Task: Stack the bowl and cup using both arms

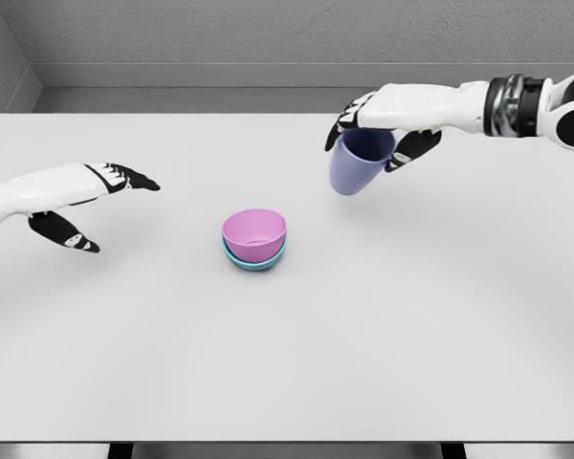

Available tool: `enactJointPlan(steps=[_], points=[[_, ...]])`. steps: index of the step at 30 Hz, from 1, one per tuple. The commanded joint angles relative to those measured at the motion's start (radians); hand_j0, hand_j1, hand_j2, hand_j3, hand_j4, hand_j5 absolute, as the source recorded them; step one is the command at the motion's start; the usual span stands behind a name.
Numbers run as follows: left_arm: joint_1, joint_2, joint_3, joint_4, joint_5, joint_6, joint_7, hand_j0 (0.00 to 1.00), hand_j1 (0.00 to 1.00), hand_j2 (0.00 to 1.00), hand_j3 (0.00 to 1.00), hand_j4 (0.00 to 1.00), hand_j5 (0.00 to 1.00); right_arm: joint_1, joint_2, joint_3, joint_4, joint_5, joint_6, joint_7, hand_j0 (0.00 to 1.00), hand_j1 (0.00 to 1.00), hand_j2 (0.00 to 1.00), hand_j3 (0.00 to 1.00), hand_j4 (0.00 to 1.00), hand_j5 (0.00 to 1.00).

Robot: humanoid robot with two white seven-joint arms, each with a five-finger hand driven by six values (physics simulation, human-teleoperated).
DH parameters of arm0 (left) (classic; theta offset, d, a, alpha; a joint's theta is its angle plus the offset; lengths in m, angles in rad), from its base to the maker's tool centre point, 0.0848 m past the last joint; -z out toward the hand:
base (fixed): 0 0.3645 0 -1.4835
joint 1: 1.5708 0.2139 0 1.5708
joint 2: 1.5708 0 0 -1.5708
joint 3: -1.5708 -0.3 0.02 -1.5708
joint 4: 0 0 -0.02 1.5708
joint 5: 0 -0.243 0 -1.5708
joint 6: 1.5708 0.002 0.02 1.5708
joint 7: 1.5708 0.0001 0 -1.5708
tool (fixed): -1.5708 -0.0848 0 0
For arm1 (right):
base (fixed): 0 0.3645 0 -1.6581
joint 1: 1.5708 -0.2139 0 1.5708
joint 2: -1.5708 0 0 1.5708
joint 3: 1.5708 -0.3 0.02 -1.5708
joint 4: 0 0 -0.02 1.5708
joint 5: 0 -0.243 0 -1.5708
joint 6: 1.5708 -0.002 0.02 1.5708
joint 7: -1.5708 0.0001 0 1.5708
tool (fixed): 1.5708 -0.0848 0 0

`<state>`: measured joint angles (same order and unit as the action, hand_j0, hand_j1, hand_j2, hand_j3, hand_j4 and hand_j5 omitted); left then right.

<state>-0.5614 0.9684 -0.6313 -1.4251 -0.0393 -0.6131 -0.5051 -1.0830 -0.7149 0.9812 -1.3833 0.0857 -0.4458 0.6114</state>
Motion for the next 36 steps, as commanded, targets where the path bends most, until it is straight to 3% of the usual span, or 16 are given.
enactJointPlan(steps=[1, 36], points=[[0.0, -0.007, 0.001, 0.0, 0.007, 0.002, 0.0, 1.0, 1.0, 1.0, 1.0, 1.0, 1.0, 0.0, 0.012, -0.001, 0.0, -0.006, 0.004, -0.001, 0.73, 0.73, 0.73, 0.73, 0.73, 0.73], [-0.002, -0.007, 0.001, 0.034, 0.01, 0.002, 0.002, 1.0, 1.0, 1.0, 1.0, 1.0, 1.0, -0.04, 0.103, 0.025, -0.053, -0.017, 0.027, -0.001, 0.72, 0.72, 0.72, 0.72, 0.72, 0.72]])
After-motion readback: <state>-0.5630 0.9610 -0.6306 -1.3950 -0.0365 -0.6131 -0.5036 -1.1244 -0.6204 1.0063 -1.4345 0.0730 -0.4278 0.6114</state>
